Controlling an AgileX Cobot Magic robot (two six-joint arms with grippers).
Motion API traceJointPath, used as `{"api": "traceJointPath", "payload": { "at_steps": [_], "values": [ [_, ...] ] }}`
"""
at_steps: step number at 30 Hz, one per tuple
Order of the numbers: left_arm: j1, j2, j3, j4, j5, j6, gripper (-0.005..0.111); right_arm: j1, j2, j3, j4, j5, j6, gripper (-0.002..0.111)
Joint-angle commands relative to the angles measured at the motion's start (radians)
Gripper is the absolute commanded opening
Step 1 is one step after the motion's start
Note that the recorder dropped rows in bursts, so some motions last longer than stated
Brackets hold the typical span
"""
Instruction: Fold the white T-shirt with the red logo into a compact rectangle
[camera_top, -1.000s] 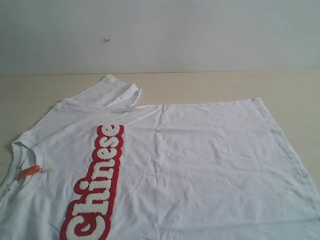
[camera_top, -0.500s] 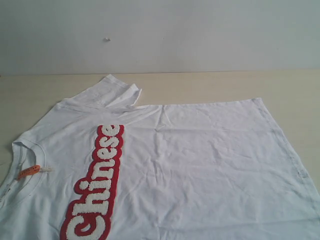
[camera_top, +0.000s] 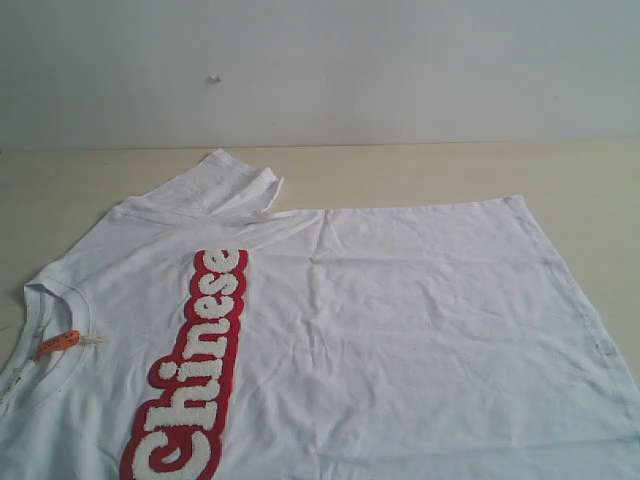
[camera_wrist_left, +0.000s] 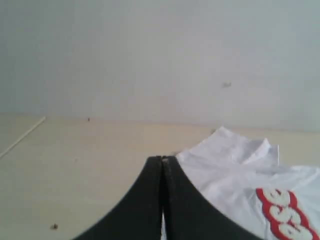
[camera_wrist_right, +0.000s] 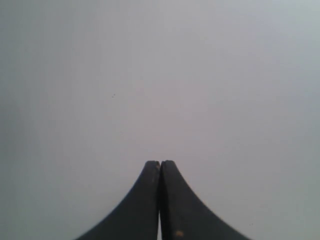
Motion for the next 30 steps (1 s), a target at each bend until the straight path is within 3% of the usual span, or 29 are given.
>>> {"api": "traceJointPath", "payload": {
  "at_steps": [1,8,15,20,22,24,25,27,30],
  "values": [
    [0.004,-0.005,0.0,-0.011,-0.155,-0.005,0.0,-0.005,-0.005,0.004,-0.002,-0.007,0.115,0.0],
    [0.004,-0.005,0.0,-0.011,-0.348,-0.021,0.0,-0.005,-0.005,0.004,-0.005,-0.073,0.228,0.0],
    [0.004,-0.005,0.0,-0.011,-0.446,-0.493,0.0,-0.005,-0.005,-0.119,-0.012,-0.031,0.175,0.0],
    [0.004,-0.005,0.0,0.0,-0.481,-0.578,0.0,-0.005,-0.005,-0.241,-0.013,0.162,0.006,0.0],
    [0.004,-0.005,-0.05,0.046,-0.392,-0.627,0.0,-0.005,-0.005,-0.297,-0.013,0.248,-0.051,0.0],
    [0.004,-0.002,-0.166,0.083,-0.16,-0.644,0.0,-0.005,0.033,-0.37,-0.013,0.337,-0.112,0.0],
    [0.004,0.015,-0.2,0.093,-0.108,-0.637,0.0,-0.005,0.049,-0.388,-0.013,0.359,-0.124,0.0],
    [0.004,0.079,-0.331,0.105,0.013,-0.58,0.0,0.007,0.113,-0.442,-0.013,0.368,-0.131,0.0],
    [0.004,0.236,-0.567,0.105,0.165,-0.361,0.0,0.053,0.231,-0.574,-0.013,0.429,-0.248,0.0]
  ]
}}
